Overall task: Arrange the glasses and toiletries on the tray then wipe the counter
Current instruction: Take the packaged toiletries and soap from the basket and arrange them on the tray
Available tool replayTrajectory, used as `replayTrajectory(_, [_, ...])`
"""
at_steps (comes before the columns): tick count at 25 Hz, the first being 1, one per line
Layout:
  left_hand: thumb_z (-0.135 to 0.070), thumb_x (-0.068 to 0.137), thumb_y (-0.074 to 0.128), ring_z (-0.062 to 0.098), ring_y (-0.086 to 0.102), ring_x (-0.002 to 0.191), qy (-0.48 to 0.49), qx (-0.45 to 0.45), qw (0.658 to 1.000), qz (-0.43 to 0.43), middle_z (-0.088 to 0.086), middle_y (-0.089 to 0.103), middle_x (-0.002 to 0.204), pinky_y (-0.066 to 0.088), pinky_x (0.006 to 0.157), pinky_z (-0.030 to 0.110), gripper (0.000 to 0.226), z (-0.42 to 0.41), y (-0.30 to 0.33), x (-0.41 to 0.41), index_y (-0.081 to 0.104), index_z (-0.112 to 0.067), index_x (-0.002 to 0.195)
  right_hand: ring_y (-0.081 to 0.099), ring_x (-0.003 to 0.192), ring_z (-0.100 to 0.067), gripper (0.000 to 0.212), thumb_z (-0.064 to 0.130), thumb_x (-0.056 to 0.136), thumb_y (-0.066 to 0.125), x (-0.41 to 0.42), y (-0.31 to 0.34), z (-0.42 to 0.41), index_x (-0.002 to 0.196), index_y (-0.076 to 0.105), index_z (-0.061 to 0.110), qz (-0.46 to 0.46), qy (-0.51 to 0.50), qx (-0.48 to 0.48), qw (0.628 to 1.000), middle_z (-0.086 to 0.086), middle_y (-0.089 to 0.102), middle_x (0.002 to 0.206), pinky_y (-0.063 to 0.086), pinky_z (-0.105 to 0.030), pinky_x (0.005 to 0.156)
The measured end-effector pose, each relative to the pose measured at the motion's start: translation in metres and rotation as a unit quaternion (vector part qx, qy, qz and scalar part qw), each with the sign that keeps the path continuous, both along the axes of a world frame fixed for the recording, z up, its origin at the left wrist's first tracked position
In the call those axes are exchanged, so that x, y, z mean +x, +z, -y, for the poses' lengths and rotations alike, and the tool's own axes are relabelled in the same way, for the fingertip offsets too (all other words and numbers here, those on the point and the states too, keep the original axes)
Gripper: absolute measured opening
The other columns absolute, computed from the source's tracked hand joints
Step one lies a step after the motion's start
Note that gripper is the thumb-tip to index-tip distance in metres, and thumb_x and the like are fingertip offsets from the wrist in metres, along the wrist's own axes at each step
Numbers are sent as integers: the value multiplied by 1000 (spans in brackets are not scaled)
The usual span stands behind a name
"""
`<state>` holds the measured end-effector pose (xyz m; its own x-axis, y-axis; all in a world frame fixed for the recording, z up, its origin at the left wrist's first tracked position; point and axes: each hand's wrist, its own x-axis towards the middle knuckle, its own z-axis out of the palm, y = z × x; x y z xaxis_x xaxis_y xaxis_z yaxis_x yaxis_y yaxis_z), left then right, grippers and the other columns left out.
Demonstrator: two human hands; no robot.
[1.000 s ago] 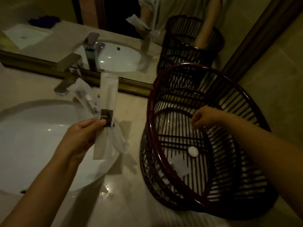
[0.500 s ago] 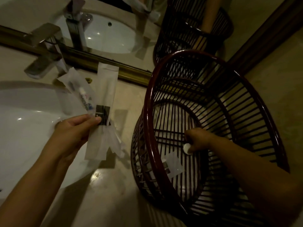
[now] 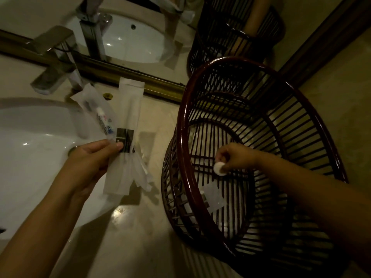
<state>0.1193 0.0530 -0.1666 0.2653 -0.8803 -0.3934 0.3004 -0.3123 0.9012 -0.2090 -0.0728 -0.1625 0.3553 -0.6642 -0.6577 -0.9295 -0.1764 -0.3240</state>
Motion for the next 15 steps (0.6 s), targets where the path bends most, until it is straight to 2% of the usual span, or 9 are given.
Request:
replayTrajectory(2, [-14, 81, 61, 6, 70, 62, -1, -2, 1000, 2, -6, 75, 67, 52, 49, 16, 11, 0, 0, -5, 70, -19, 78, 59, 94, -8, 19, 12, 78, 68, 9, 6, -4, 90, 62, 25, 36, 42, 79, 995, 9, 59, 97, 51, -21, 74])
replayTrajectory(4, [-14, 81, 61, 6, 70, 62, -8, 0, 1000, 5, -7, 75, 66, 52, 49, 16, 11, -1, 1, -10, 70, -20, 78, 59, 94, -9, 14, 13, 79, 67, 14, -2, -15, 88, 63, 23, 29, 87, 111, 989, 7, 61, 98, 50, -22, 77])
replayTrajectory(8, [-12, 82, 60, 6, 69, 60, -14, -5, 1000, 7, -6, 74, 65, 52, 48, 16, 13, -6, 3, -14, 70, -18, 78, 57, 96, -13, 15, 15, 79, 69, 16, -23, -30, 94, 66, 14, 4, 153, 87, 984, -2, 62, 105, 49, -26, 86])
replayTrajectory(15, [-10, 83, 58, 6, 69, 61, -2, -3, 1000, 7, -6, 74, 65, 53, 51, 16, 12, -13, 6, -13, 69, -16, 80, 59, 97, -15, 22, 14, 81, 66, 24, -33, -34, 102, 64, 16, -17, 206, 41, 978, -2, 64, 105, 51, -28, 86])
